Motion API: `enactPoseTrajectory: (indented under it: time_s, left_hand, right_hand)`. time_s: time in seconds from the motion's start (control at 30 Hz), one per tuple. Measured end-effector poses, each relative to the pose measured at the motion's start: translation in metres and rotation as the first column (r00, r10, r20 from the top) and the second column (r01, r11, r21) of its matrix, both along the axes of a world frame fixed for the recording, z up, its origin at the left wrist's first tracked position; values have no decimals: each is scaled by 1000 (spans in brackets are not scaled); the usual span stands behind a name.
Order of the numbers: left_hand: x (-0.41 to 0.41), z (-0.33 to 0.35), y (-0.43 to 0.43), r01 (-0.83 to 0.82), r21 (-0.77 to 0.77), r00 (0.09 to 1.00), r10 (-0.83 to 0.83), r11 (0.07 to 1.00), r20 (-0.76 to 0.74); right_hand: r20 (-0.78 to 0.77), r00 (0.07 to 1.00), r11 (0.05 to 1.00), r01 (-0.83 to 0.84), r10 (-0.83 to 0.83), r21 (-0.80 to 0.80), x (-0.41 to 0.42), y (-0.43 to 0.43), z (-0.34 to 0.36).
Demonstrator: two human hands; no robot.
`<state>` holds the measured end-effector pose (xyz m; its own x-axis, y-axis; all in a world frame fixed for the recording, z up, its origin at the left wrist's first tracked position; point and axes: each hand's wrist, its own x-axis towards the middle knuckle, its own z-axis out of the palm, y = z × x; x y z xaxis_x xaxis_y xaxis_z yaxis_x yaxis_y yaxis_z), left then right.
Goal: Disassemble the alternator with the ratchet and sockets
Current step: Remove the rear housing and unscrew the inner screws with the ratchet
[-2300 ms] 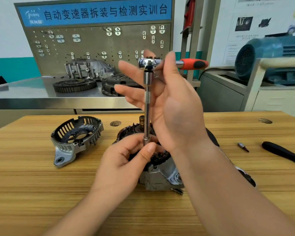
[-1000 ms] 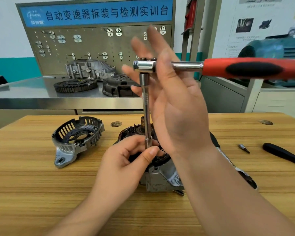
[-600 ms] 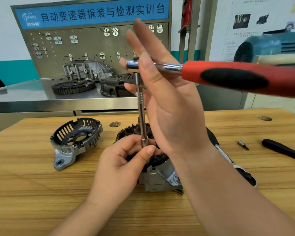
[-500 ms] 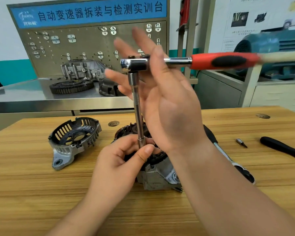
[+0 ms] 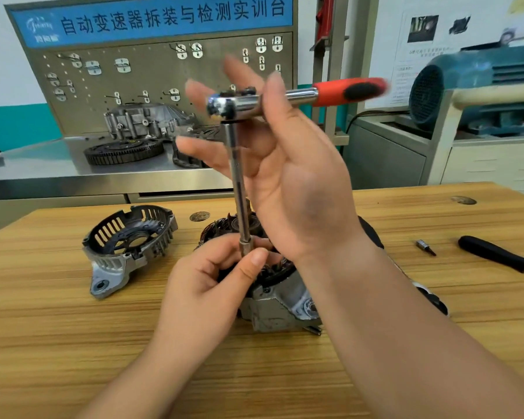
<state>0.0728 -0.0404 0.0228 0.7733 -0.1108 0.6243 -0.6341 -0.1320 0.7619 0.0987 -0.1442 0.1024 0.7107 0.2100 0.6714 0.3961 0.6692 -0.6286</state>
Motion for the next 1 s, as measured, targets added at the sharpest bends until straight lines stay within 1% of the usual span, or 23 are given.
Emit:
enactPoseTrajectory:
  time_s: [0.07, 0.13, 0.23, 0.3, 0.33, 0.4, 0.5, 0.57, 0.6, 0.67, 0.73, 0.8, 0.83, 0.9, 1.0]
  left_hand:
    - [0, -1, 1, 8, 47, 1000, -9, 999, 26]
    - [1, -1, 2, 5, 58, 1000, -6, 998, 10]
    - [2, -1, 1, -32, 10, 999, 32, 999, -19]
    - [2, 0, 0, -66, 4, 998, 66, 998, -17]
    - [1, 1, -1, -67, 3, 998, 67, 998, -12]
    - [0, 1, -2, -53, 11, 999, 53, 999, 11]
    - [0, 2, 1, -2, 54, 999, 0, 999, 34]
    - [0, 2, 3, 29, 68, 999, -31, 997, 31]
    - [1, 1, 4, 31, 69, 999, -33, 997, 30]
    - [2, -1, 3, 8, 58, 1000, -9, 998, 28]
    - [3, -1, 2, -9, 25, 1000, 9, 1000, 11]
    - [2, -1, 0, -22, 23, 1000, 22, 999, 19]
    - [2, -1, 1, -17, 24, 1000, 17, 1000, 21]
    - [2, 0, 2, 2, 27, 1000, -3, 1000, 29]
    - [2, 1, 4, 55, 64, 998, -58, 996, 37]
  right_hand:
    - [-89, 996, 1000, -12, 12, -8, 1, -2, -1]
    - [-97, 995, 999, 36, -38, -24, 1, -2, -1]
    - [24, 989, 989, 145, -145, -20, -4, 0, 2]
    - [125, 980, 988, 155, -154, 1, -5, 1, 4]
    - [140, 980, 990, 144, -143, 2, -5, 1, 4]
    - [94, 991, 995, 98, -98, 4, -4, 0, 4]
    - [-55, 998, 1000, 11, -10, 7, -3, -1, 2]
    - [-102, 995, 1000, 5, -6, -11, -2, -2, 1]
    - [-98, 995, 1000, 22, -24, -22, -2, -2, 0]
    - [-34, 996, 996, 78, -79, -37, -3, 0, 1]
    - [66, 989, 991, 134, -132, -31, -6, 1, 3]
    - [139, 979, 989, 150, -148, -4, -7, 1, 5]
    - [144, 980, 990, 138, -136, 0, -6, 1, 4]
    - [93, 990, 994, 109, -108, -10, -6, 1, 4]
    - [-47, 997, 998, 67, -68, -11, -4, -2, 1]
